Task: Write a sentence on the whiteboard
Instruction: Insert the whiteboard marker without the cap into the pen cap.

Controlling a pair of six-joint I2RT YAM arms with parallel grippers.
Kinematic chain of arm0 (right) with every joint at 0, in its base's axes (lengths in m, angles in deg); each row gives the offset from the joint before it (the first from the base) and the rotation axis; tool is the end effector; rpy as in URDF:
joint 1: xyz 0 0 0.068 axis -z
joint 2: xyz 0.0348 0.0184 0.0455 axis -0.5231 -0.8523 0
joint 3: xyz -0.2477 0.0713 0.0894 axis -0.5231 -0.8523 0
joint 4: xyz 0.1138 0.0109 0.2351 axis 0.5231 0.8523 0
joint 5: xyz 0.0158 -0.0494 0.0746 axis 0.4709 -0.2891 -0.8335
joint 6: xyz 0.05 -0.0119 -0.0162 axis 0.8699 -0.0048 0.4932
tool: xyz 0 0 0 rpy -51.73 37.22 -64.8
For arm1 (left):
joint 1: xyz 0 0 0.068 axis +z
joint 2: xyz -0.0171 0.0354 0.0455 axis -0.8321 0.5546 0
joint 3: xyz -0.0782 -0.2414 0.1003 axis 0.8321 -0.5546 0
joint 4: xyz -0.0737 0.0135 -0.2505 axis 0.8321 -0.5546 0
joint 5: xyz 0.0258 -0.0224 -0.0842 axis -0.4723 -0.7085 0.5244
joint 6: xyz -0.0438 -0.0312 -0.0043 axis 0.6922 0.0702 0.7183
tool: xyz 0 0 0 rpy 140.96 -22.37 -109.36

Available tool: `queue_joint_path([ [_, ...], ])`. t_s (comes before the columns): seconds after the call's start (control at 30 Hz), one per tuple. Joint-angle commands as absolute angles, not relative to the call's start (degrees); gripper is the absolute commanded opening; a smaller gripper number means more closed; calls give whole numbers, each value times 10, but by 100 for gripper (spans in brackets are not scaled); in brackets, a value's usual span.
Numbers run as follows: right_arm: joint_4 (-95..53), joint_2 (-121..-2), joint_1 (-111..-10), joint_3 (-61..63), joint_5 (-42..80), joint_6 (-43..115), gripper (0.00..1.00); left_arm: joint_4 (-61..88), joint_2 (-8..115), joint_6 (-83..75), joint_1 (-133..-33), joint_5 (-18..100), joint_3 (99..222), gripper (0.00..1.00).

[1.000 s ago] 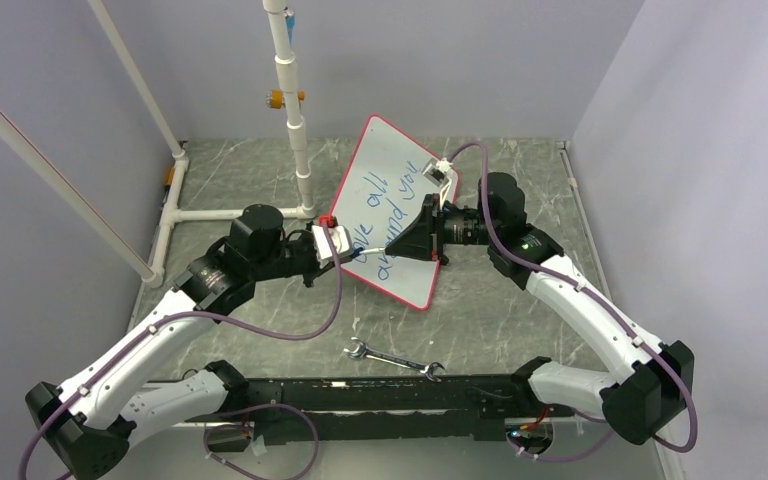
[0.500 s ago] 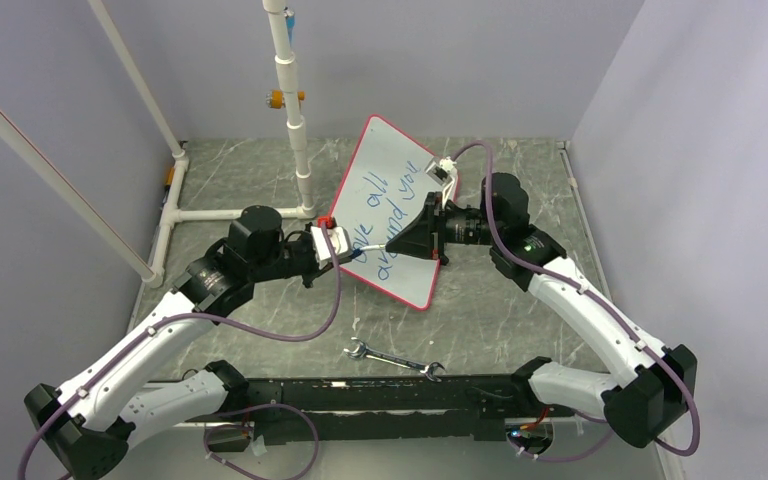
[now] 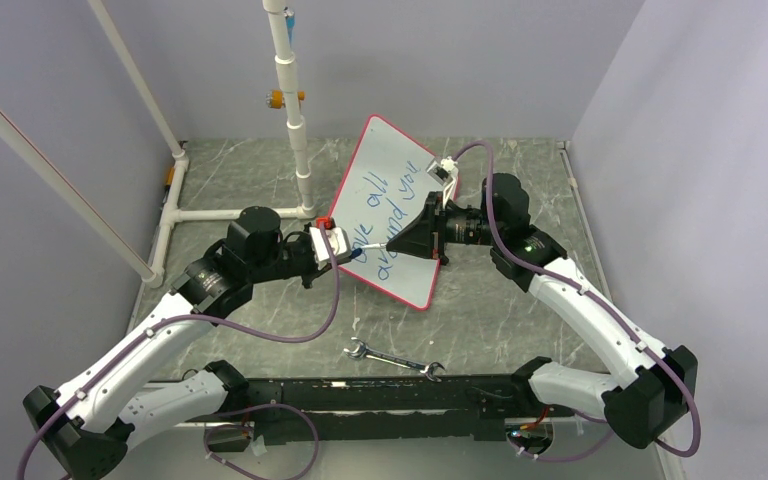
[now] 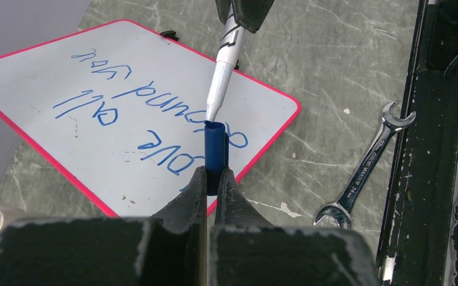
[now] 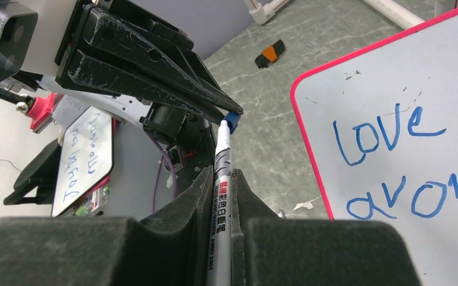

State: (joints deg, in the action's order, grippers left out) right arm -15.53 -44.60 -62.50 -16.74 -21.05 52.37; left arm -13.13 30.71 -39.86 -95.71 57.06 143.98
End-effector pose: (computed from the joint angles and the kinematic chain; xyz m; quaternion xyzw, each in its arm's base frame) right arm 0.2022 0.1521 0.3634 -0.3028 0.6925 0.5419 0.3676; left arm 0.1467 -0.1396 0.3572 0.5269 0.6236 -0.2474 0.5218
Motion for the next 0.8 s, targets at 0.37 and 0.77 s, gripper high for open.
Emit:
queue_joint_path([
  [0.37, -179, -457, -628, -174, -220, 510, 0, -111, 309, -391, -955, 581, 1447, 0],
  [0.77, -101, -499, -633, -137, -230, 450, 0, -120, 323, -393, -956, 599, 1450, 0],
])
